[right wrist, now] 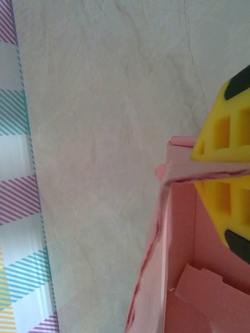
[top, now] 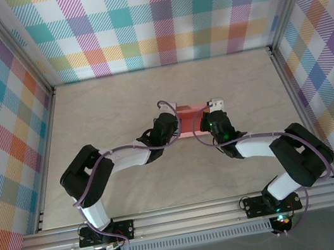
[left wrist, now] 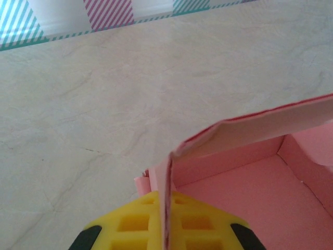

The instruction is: Fold the paper box

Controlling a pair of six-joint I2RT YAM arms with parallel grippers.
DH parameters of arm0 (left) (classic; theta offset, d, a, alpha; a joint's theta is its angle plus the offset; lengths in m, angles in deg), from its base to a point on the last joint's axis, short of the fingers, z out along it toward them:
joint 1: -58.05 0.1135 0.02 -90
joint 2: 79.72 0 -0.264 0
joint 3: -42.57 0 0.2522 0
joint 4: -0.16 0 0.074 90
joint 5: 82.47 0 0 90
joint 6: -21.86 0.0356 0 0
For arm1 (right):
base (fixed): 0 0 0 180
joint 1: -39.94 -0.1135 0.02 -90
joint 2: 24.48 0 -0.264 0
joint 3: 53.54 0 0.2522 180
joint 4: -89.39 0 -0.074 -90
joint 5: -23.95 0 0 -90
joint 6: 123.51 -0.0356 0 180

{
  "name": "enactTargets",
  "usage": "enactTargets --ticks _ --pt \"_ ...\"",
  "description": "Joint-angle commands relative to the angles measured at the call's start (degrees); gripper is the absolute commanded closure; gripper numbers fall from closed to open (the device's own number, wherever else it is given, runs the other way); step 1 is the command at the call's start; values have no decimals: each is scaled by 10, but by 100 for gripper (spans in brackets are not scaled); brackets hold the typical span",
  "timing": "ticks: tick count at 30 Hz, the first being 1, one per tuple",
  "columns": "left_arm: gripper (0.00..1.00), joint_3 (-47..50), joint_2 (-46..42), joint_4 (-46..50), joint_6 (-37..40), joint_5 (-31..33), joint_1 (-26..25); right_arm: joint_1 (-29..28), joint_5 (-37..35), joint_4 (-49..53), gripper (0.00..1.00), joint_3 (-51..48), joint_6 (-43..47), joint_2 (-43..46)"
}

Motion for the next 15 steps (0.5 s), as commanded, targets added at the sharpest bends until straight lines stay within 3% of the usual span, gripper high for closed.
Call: enactTargets --ticks 1,15 --pt "100 18 9 -62 -7 -27 -30 -24 59 -27 95 -18 4 -13" --pt "100 35 23 -85 -10 -10 -43 -27 62 -18 93 -26 5 -12"
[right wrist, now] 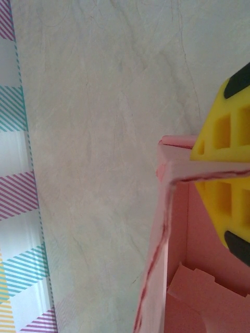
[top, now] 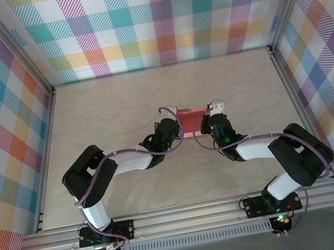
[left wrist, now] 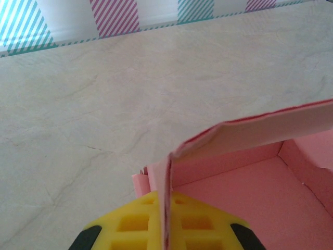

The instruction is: Fold the paper box

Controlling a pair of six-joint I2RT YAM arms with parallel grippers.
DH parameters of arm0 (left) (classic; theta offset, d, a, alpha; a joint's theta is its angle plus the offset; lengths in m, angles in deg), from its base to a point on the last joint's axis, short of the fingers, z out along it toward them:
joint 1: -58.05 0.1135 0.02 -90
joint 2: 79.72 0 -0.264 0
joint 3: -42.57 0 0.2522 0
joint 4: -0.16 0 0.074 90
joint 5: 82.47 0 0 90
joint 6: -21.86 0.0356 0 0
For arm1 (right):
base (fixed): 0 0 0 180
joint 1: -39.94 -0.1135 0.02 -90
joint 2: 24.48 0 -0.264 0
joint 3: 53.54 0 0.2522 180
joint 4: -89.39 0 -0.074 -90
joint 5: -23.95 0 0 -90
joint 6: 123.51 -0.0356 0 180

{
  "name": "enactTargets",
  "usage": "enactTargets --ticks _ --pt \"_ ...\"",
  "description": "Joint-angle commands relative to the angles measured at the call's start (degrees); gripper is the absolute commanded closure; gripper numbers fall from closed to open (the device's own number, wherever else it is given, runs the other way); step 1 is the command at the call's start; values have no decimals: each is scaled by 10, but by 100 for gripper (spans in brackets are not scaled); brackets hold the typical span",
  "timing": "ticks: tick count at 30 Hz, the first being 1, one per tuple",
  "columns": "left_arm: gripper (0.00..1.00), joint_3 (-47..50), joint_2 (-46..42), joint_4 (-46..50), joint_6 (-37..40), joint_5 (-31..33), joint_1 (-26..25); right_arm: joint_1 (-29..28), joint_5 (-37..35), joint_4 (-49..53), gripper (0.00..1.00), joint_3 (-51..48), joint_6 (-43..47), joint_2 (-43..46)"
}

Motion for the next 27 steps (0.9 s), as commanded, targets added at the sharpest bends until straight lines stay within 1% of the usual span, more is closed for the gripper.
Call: enactTargets --ticks 1,7,13,15,18,19,20,23,24,27 --pt "100 5 16 -28 -13 -48 -26 -22 62 9 94 -4 3 -15" --pt "100 28 30 -64 -22 -50 -30 -23 66 -10 93 -18 9 -32" --pt "100 32 40 -70 -20 -43 -37 -24 69 -10 93 -25 10 -29" --pt "100 32 40 -70 -18 -40 -38 -24 72 -5 92 -22 11 -23" --pt "100 31 42 -68 -12 -35 -38 -24 75 2 87 -20 14 -12" --pt "100 31 44 -67 -10 -32 -39 -24 76 3 83 -21 15 -9" --pt "100 32 47 -68 -8 -28 -39 -24 76 4 76 -22 16 -5" --pt "100 33 55 -68 -7 -20 -38 -24 77 13 58 -26 14 12" --pt "100 32 56 -67 -7 -20 -39 -24 78 16 54 -26 14 19" --pt "100 32 58 -67 -4 -17 -40 -24 89 21 37 -35 16 44"
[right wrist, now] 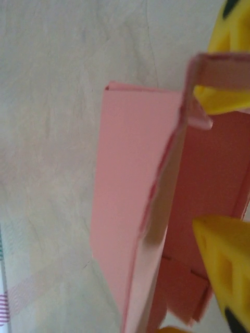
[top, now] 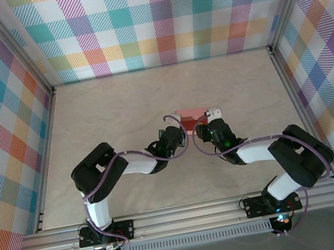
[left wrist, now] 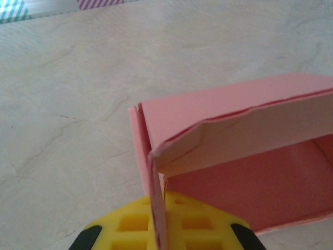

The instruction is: Fold the paper box

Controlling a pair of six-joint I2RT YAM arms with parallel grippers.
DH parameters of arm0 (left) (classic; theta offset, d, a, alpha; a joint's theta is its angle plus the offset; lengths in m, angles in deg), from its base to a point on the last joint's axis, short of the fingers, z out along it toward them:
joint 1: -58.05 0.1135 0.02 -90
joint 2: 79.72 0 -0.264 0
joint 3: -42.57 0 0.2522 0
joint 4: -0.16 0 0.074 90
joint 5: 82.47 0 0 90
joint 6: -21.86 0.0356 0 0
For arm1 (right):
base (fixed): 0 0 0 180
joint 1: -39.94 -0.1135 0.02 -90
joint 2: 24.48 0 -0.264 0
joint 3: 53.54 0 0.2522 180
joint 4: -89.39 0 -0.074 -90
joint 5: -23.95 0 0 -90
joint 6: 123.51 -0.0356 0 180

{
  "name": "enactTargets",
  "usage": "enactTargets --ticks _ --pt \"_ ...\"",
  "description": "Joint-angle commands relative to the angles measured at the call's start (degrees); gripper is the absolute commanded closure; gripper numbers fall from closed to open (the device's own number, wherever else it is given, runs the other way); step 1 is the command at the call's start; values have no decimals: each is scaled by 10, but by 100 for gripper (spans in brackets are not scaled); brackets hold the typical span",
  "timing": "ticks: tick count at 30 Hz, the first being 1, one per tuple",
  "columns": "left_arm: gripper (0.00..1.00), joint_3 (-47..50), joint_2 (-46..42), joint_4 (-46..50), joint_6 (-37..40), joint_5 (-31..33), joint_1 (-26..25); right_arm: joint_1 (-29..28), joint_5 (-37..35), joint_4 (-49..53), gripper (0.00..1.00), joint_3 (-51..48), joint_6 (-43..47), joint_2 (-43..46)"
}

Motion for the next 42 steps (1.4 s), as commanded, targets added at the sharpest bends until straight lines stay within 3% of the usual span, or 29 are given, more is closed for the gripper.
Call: enactTargets --ticks 1,4,5,15,20,25,29,34,42 --pt "100 3 9 -11 9 -17 -16 -9 40 -1 31 -11 5 40" --pt "100 2 10 -10 10 -14 -16 -9 35 32 11 -24 7 80" --pt "100 0 12 -7 10 -14 -16 -10 36 48 9 -25 15 98" --pt "100 -17 29 8 15 -18 -16 -7 -2 156 5 -34 10 240" --pt "100 -17 34 8 17 -15 -17 11 2 281 5 37 -54 271" --pt "100 -14 34 8 17 -17 -17 82 69 414 6 127 -168 215" --pt "100 -14 33 9 18 -19 -16 139 159 434 7 169 -215 134" --pt "97 -16 32 13 23 -22 -16 153 187 437 9 208 -224 45" --pt "81 -5 26 14 41 -17 -22 160 214 427 9 227 -240 -31"
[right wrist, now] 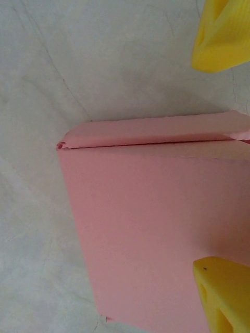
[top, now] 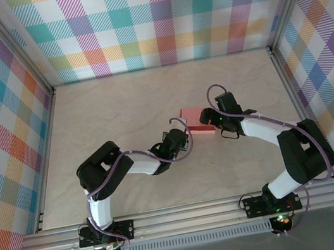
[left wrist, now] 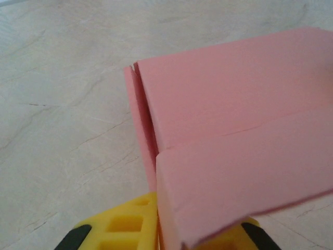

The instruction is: Fold the paper box

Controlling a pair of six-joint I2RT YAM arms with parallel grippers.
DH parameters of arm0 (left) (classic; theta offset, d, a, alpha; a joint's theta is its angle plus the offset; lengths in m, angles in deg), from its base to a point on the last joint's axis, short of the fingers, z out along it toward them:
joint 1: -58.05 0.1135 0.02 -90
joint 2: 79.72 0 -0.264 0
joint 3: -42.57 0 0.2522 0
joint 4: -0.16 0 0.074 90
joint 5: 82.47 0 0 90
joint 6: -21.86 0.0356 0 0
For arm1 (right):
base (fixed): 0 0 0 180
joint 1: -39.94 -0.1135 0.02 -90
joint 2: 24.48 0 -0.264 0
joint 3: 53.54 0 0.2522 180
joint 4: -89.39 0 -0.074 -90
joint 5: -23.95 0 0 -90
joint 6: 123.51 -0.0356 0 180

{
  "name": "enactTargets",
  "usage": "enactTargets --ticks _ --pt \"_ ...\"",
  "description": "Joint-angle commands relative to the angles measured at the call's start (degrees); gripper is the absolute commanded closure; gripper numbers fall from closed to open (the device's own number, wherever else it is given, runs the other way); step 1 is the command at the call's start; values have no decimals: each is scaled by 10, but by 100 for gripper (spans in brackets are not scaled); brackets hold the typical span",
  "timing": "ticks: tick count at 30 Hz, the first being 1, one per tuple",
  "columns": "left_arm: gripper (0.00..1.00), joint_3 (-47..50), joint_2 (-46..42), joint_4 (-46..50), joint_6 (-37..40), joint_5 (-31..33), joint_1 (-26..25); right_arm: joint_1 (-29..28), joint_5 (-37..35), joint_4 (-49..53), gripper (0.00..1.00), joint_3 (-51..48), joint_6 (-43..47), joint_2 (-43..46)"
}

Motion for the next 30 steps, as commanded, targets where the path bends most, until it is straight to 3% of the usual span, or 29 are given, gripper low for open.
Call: enactTargets --ticks 1,4,5,7,12,16,17,21,30 --pt "77 3 -3 9 16 -5 -11 4 22 3 9 23 -19 -11" --pt "70 9 -11 10 21 -14 -12 4 20 2 9 25 -19 -17" --pt "59 10 -13 13 23 -16 -13 4 20 1 9 25 -19 -19" --pt "56 14 -17 15 27 -21 -14 5 20 3 9 27 -18 -23" --pt "35 42 -37 -2 44 -44 -17 6 16 9 9 34 -17 -31" --pt "30 88 -62 -48 95 -49 -32 8 18 10 9 35 -17 -34" --pt "25 103 -69 -67 96 -59 -32 8 18 10 9 35 -17 -35" --pt "23 169 -105 -142 105 -129 -32 10 19 1 9 31 -14 -38" --pt "17 185 -251 -99 57 -217 -12 13 47 -46 8 9 62 -35"
